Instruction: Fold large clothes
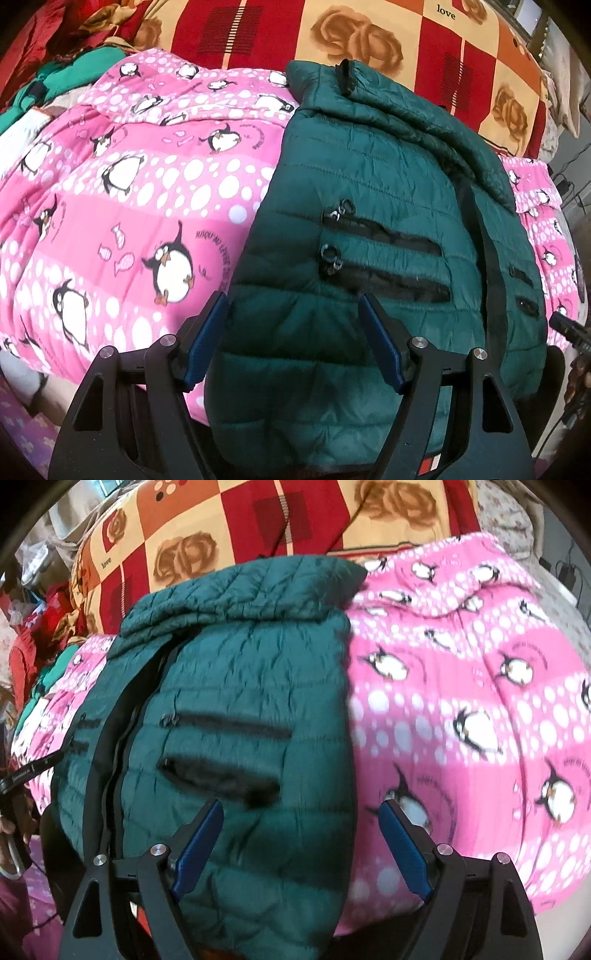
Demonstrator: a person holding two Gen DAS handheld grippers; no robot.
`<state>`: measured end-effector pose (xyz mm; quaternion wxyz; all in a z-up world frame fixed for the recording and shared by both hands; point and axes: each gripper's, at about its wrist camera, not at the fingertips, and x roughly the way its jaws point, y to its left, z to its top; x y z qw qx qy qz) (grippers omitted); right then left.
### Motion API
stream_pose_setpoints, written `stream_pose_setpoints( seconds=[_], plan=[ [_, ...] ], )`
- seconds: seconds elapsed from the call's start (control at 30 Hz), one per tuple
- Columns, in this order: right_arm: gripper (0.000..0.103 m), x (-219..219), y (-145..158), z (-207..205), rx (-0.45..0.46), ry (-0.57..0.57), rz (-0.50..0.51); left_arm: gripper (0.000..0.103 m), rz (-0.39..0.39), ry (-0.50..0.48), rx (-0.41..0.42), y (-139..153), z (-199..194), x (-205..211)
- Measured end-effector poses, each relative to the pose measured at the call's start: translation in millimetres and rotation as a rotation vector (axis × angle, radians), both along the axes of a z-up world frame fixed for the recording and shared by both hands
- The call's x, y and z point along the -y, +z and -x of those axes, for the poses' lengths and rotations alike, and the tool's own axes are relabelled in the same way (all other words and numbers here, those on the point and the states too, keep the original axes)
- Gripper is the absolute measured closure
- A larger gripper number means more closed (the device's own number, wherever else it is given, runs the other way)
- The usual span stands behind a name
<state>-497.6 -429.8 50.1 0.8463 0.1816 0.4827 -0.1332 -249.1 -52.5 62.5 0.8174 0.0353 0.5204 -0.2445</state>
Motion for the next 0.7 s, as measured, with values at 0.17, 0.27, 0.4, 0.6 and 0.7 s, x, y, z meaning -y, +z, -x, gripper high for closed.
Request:
stream_pose_setpoints(
  seconds=[0.17,0.27,0.4,0.6,0.7],
  plan=[
    [0.019,-11.1,-12.2,16.9,-0.042,0.042,-0.038,0.029,-0.008,0.006,-0.023,-5.2,8.1,-11.7],
    [0.019,-19.4,-20.7,26.8,-0.068,0.069,-0.054,0.028,0.004,0.016,-0.055,-8.7,9.6,-20.0],
    [0.019,-28.5,-31.4,33.6,-0.094,0.109,-0.076,0.024,0.068,0.035,-0.135,-18.1,13.6,-33.3],
    [0.019,-38.8,-46.1,31.8,-0.126,0.160,-0.115,0.024,0.083,0.018,-0.212,-32.8,22.0,-41.9],
    [0.019,-38.0,-52.2,30.2,-0.121,0.164,-0.141,0.024,0.087,0.017,-0.222,-36.9,23.9,-43.2]
  ],
)
